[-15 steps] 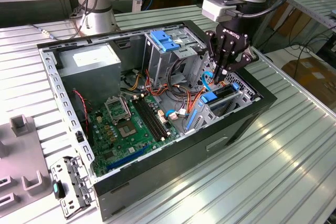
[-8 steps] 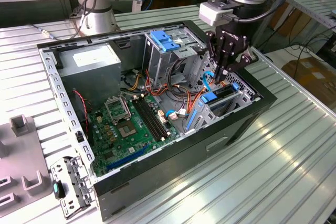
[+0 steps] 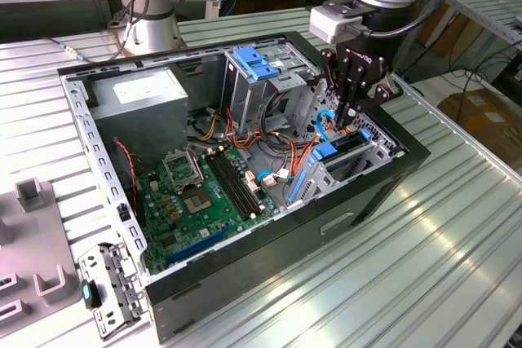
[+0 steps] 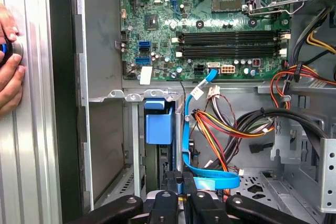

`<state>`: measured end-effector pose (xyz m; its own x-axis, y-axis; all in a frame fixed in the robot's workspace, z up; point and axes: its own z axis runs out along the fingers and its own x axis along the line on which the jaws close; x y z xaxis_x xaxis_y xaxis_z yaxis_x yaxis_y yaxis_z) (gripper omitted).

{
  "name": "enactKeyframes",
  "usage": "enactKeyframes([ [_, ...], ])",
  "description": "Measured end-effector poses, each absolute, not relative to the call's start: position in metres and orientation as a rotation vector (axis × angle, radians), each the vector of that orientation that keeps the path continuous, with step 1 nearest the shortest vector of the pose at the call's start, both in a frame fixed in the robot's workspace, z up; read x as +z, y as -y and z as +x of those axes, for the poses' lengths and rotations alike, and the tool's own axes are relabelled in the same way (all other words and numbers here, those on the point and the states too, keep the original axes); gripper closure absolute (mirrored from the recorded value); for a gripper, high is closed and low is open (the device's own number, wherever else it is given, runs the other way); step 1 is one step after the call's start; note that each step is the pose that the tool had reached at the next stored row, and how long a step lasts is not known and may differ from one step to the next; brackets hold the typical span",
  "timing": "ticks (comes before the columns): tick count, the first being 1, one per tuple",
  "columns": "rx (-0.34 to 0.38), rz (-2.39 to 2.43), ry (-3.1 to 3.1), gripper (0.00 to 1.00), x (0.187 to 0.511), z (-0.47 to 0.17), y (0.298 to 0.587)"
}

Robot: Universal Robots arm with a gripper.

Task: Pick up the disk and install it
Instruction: 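Insert the second disk wire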

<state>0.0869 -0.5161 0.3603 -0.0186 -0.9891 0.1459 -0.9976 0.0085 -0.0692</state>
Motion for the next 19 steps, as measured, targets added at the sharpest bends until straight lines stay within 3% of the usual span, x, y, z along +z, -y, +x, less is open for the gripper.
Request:
enactKeyframes([
  [8, 0.233, 2.165, 2.196, 0.84, 0.360, 0.087, 0.518],
  [19, 0.172, 2.204, 2.243, 0.84, 0.357, 0.085, 0.539],
])
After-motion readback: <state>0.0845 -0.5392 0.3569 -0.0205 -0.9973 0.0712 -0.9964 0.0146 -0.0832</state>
